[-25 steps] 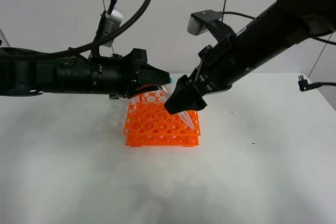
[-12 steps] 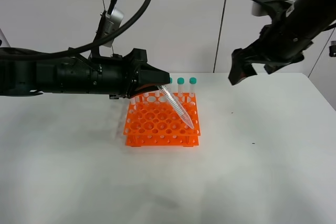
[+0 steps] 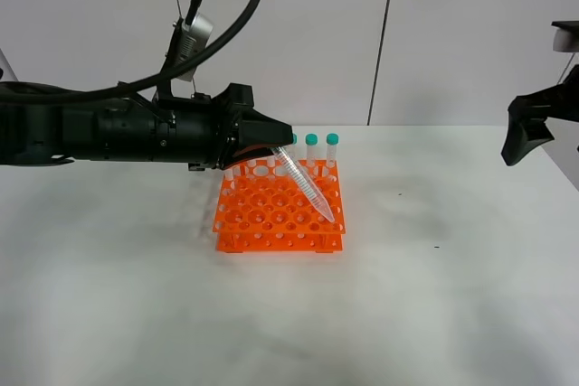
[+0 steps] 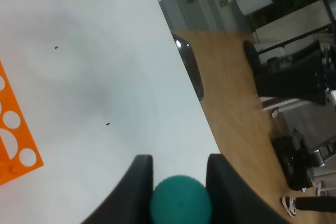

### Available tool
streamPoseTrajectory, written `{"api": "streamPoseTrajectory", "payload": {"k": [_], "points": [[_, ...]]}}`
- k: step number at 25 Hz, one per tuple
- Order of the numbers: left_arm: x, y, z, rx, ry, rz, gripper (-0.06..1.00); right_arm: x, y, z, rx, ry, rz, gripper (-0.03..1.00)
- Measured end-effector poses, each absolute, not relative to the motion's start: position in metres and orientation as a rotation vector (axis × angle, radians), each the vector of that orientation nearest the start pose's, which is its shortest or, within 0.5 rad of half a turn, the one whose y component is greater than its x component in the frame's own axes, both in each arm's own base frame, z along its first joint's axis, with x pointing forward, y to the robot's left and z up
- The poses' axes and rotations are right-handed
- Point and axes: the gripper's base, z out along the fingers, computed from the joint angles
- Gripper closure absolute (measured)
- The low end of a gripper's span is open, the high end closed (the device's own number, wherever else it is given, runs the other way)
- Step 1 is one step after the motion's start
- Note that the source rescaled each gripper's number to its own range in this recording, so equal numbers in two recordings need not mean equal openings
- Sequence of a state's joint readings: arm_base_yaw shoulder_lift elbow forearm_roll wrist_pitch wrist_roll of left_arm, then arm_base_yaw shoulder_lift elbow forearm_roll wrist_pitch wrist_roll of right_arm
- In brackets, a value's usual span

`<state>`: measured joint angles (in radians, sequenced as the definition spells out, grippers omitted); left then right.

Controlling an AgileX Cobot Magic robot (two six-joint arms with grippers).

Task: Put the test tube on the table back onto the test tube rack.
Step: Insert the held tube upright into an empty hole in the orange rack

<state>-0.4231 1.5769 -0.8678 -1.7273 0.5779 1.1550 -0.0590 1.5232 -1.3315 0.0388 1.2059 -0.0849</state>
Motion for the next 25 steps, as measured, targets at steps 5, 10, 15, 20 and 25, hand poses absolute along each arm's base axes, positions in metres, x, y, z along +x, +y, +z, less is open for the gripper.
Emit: {"api": "streamPoseTrajectory", "payload": {"k": [5, 10, 15, 20, 25], "points": [[0.275, -0.178, 0.239, 0.176, 2.229, -1.189, 0.94, 0.254, -0.014, 0.309, -0.018, 2.904, -0.006, -0.03], [0.275, -0.178, 0.239, 0.176, 2.229, -1.189, 0.94, 0.196, -0.01, 0.301, -0.005, 2.899, 0.013, -0.03], [0.275, -0.178, 0.239, 0.176, 2.229, -1.189, 0.94, 0.113, -0.002, 0.279, -0.002, 2.792, 0.046, -0.03], [0.275, -0.178, 0.239, 0.176, 2.229, -1.189, 0.94, 0.066, 0.001, 0.264, -0.012, 2.518, 0.03, -0.03], [0.275, -0.178, 0.239, 0.176, 2.229, -1.189, 0.94, 0.039, 0.003, 0.274, -0.018, 2.29, 0.01, -0.03]]}}
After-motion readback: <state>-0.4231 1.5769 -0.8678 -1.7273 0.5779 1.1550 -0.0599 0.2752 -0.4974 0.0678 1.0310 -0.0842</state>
